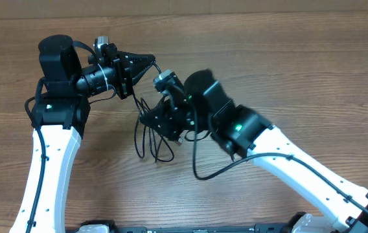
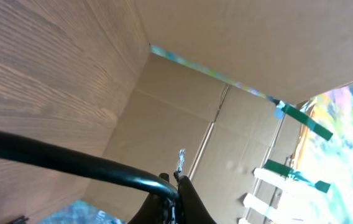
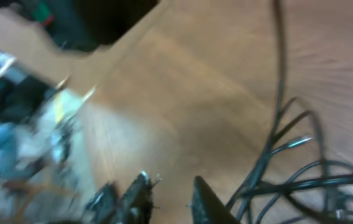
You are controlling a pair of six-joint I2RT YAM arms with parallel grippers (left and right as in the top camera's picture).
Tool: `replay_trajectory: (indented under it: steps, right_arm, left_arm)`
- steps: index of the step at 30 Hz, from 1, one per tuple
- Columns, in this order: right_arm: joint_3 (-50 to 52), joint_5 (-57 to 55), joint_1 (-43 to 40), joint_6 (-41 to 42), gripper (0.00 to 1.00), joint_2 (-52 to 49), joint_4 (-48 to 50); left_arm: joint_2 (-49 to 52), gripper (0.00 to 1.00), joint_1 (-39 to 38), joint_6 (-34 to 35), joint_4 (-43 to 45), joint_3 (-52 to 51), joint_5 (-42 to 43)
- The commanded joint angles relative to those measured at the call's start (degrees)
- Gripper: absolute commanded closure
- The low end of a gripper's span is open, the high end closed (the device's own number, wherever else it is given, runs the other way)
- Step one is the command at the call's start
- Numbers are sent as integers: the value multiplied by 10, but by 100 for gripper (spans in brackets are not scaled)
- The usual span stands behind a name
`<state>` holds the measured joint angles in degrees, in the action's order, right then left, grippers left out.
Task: Untangle cables
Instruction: 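Pull the right gripper down-right while the left gripper holds its strand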
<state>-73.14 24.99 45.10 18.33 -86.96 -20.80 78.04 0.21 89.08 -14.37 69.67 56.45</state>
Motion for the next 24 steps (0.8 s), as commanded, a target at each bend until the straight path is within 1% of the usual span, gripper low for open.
replay_trajectory:
  steps: [1,4,10,12,15,17,21,24]
  right_arm:
    - [-7,-203,26,75,85,-10,21]
    - [-7,-264,37,103,86,-28,47]
    - [-2,-282,39,104,86,-80,115]
    - [-2,-318,39,107,89,-105,119]
    - [-2,-391,38,147,93,-130,79]
    - [-2,-435,33,177,95,-143,33]
    - [0,-443,15,181,96,-154,-30]
    - [1,-443,-2,181,96,-155,-76]
  left_arm:
    - [2,96,5,38,3,2,24]
    - [2,96,5,51,3,2,30]
    - [2,96,5,57,12,2,36]
    - [2,96,7,56,12,2,36]
    - [2,96,11,55,12,2,36]
    - [2,96,20,40,12,2,36]
    - [2,96,43,14,12,2,37]
    - [2,96,62,-6,14,2,53]
